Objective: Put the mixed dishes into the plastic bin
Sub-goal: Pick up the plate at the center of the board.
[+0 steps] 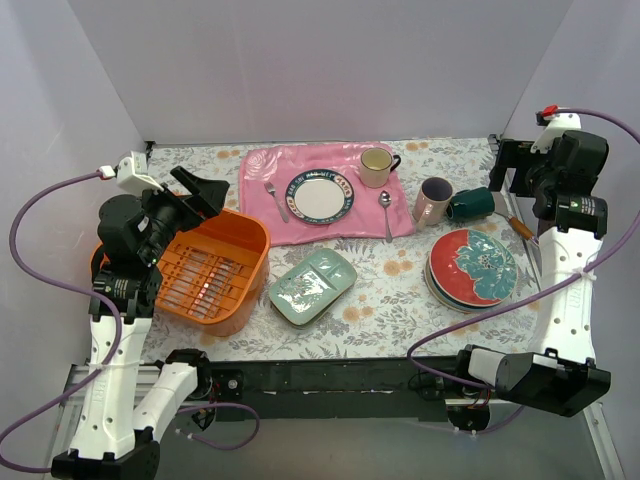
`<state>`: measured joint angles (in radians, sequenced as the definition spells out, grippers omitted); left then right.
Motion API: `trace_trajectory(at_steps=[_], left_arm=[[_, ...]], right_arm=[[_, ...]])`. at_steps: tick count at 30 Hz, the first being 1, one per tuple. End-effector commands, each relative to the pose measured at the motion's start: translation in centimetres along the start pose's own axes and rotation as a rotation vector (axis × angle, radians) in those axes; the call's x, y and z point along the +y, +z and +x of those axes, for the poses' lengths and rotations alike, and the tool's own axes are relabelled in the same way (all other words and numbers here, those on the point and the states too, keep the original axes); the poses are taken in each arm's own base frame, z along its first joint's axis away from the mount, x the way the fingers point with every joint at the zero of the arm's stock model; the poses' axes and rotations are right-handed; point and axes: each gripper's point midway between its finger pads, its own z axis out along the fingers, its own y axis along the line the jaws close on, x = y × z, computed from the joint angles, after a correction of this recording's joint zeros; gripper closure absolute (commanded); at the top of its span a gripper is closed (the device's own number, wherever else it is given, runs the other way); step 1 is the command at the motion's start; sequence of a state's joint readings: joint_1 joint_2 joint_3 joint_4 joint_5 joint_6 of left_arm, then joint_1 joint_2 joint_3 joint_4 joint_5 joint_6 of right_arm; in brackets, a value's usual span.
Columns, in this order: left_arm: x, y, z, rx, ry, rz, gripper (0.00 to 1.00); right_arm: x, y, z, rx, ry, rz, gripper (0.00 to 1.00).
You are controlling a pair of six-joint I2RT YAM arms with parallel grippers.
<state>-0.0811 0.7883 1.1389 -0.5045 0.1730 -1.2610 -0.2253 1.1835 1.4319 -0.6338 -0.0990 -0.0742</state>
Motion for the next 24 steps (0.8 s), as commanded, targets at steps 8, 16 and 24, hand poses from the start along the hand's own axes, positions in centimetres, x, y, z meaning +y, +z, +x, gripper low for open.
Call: trace_trajectory(at_steps=[8,16,24], left_arm=[[-0.7,0.7,-0.2,0.01,0.001,0.041,0.02],[-0.5,1.1,0.4,0.025,-0.005,0.045,0.02],[0.3,0.4,1.6,0.032,-0.019,0.032,0.02]], right_arm=[[3.5,-1.0,-2.5,-0.16,-0.276,-0.233,0.01],[3.8,0.7,2.0,0.055,-0.388,-0.406,0.02],[1.4,3.7,8.1,0.324,-0.153,-0.591,0.02]])
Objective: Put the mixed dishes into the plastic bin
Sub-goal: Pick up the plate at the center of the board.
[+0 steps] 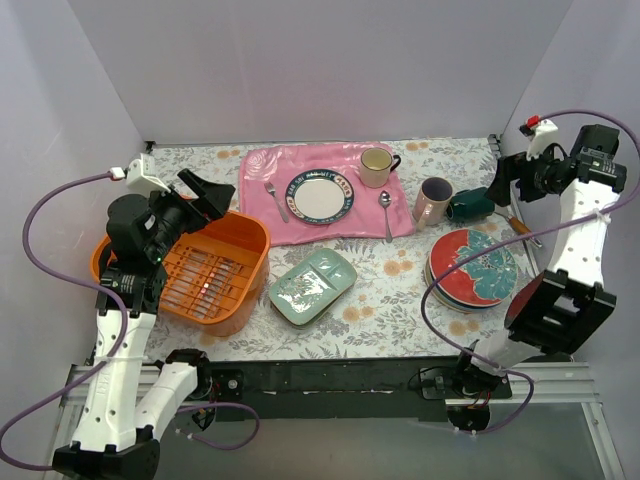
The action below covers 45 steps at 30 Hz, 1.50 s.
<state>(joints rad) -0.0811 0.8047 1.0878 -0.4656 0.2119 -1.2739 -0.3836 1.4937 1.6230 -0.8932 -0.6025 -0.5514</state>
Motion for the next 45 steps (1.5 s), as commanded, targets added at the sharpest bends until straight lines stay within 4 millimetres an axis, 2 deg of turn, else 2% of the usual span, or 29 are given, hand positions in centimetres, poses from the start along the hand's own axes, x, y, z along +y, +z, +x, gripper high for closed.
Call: trace_trajectory(at_steps=[1,4,6,7,8,9,10,11,12,13,14,15,16,17,19,20,27,32,35,45], left_arm=[[-0.2,-0.7,0.2,-0.008,-0.004,0.017,0.02],[-0.1,-0.5,0.5,0.001,-0.009,0.022,0.02],[-0.1,-0.3,0.7,0.008,-0.019,0.028,0.02],[-0.1,-0.2,1.0,0.016,-0.024,0.032,0.02],[-0.2,0.0,1.1,0.019,-0.031,0.04,0.02],[-0.1,0.2,1.3,0.028,-0.041,0.039,0.02],[-0.3,0.3,1.5,0.041,-0.046,0.05,0.02],[-0.3,0.4,1.7,0.048,-0.055,0.052,0.02],[-0.4,0.5,1.7,0.053,-0.067,0.058,0.02],[-0.5,0.6,2.0,0.068,-0.075,0.064,0.02],[-0.5,0.6,2.2,0.075,-0.081,0.068,0.02],[-0.6,0.6,2.3,0.084,-0.096,0.07,0.02],[-0.6,0.6,2.4,0.085,-0.104,0.071,0.02],[-0.7,0.5,2.6,0.092,-0.112,0.077,0.02],[-0.8,0.4,2.9,0.099,-0.131,0.081,0.02],[-0.8,0.3,3.0,0.103,-0.138,0.085,0.02],[-0.6,-0.3,4.1,0.121,-0.173,0.09,0.02],[-0.3,-0.8,4.7,0.125,-0.19,0.085,0.02],[-0.1,-1.1,4.8,0.123,-0.193,0.074,0.02],[-0.1,-1.5,4.8,0.118,-0.19,0.068,0.02]], right_arm=[[2.4,0.8,4.9,0.141,0.095,-0.188,0.02],[3.9,1.2,7.3,0.182,0.022,-0.295,0.07],[6.3,0.7,9.6,0.239,-0.014,-0.381,0.12],[7.6,1.1,10.2,0.262,-0.102,-0.413,0.13],[7.9,1.5,10.8,0.275,-0.165,-0.407,0.14],[9.1,1.5,11.1,0.306,-0.279,-0.386,0.14],[10.3,1.9,13.3,0.352,-0.292,-0.391,0.14],[10.9,2.1,14.2,0.372,-0.34,-0.374,0.13],[10.0,2.2,13.5,0.361,-0.45,-0.261,0.12],[11.9,2.8,15.5,0.401,-0.462,-0.275,0.11],[11.7,3.0,15.5,0.389,-0.483,-0.231,0.1],[11.6,3.1,14.6,0.355,-0.528,-0.164,0.1],[12.4,3.3,14.9,0.355,-0.554,-0.164,0.1],[12.8,3.5,16.2,0.38,-0.521,-0.149,0.11],[12.6,3.8,16.4,0.383,-0.553,-0.071,0.12],[12.8,3.8,17.5,0.405,-0.538,-0.063,0.12],[12.5,3.8,19.1,0.425,-0.55,-0.026,0.2],[12.7,4.1,19.6,0.432,-0.555,-0.036,0.25],[12.1,4.1,19.6,0.453,-0.563,-0.004,0.26],[12.8,3.8,20.8,0.479,-0.562,-0.045,0.26]])
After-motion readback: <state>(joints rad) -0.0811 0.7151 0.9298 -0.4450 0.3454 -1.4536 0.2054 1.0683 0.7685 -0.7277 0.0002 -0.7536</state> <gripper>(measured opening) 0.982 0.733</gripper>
